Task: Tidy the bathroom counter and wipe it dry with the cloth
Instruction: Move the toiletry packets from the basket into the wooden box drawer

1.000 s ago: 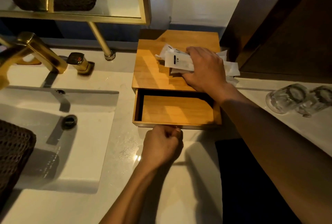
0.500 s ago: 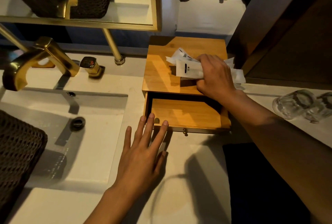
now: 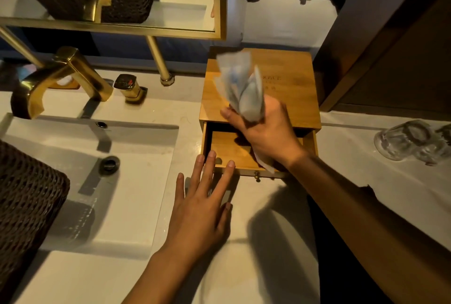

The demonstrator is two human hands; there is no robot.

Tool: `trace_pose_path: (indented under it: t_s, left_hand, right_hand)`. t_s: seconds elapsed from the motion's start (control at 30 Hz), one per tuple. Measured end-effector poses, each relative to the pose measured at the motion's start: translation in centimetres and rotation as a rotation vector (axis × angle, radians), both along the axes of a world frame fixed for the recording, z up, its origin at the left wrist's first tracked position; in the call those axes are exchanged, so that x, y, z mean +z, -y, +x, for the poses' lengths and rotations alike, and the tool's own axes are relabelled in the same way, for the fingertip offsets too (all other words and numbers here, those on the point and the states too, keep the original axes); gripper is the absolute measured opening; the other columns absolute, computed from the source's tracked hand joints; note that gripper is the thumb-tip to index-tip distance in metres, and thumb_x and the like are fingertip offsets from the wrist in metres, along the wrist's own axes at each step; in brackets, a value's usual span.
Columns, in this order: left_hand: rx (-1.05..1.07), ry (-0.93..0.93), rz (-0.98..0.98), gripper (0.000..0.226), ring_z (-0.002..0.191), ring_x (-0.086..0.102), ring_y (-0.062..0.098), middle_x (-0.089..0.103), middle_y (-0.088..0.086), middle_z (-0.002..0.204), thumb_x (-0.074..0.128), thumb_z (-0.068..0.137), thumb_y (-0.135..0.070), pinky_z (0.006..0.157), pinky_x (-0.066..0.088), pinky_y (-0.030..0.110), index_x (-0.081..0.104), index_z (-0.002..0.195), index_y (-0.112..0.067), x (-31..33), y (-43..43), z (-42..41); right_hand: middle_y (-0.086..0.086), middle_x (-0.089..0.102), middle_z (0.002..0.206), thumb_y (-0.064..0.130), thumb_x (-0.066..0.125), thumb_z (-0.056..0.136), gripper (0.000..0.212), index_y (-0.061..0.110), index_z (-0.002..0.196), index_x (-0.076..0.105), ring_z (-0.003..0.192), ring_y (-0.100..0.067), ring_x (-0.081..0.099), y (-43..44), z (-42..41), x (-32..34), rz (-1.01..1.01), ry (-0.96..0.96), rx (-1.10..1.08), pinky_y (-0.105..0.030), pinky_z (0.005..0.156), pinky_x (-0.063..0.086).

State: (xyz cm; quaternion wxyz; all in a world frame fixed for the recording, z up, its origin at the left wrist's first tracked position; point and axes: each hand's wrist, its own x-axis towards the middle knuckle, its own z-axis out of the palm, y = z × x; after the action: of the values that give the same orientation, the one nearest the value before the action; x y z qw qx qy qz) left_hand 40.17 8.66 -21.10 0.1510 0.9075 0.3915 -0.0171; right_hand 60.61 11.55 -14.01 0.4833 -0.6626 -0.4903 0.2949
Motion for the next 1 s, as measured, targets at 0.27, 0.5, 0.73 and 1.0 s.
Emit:
trace_pose_path:
  t_s: [0.27,0.5,0.73,1.0]
  left_hand:
    - [-0.002,0.031,-0.039,0.081,0.152,-0.03,0.022,-0.032,-0.004,0.164,0.035,0.095,-0.048,0.124,0.003,0.058,-0.02,0.154,-0.046,0.2,0.0,0.0]
    - [-0.009,-0.04,-0.037,0.076,0.155,-0.019,0.026,-0.022,0.002,0.168,0.019,0.092,-0.06,0.124,-0.002,0.059,-0.015,0.157,-0.041,1.7,-0.2,0.1]
    - [-0.113,0.046,-0.051,0.071,0.157,0.013,0.025,0.015,0.007,0.169,0.017,0.099,-0.059,0.126,0.001,0.043,0.016,0.16,-0.023,5.1,-1.2,2.6]
    - [-0.163,-0.255,-0.189,0.067,0.157,-0.008,0.025,-0.013,0.003,0.17,0.012,0.104,-0.056,0.128,-0.003,0.045,-0.002,0.162,-0.025,4.7,-5.6,7.4]
  right_hand:
    - [0.001,0.067,0.115,0.034,0.079,0.08,0.043,0.024,0.117,0.061,0.107,-0.016,0.062,1.3,2.7,-4.0,-0.344,0.625,0.327,-0.036,0.085,0.057]
    - [0.005,0.053,0.14,0.057,0.071,0.079,0.075,0.029,0.143,0.044,0.127,-0.017,0.051,1.6,3.1,-3.0,-0.538,0.606,0.356,-0.025,0.094,0.04]
    - [0.009,0.023,0.163,0.067,0.034,0.093,0.074,0.032,0.156,0.021,0.148,-0.01,0.021,6.7,2.4,-0.1,-0.623,0.46,0.227,-0.034,0.119,0.025]
    - [0.005,0.011,0.166,0.089,-0.016,0.066,0.11,0.032,0.157,0.01,0.152,-0.015,0.007,5.5,3.9,-3.5,-0.697,0.707,0.352,-0.043,0.124,0.008]
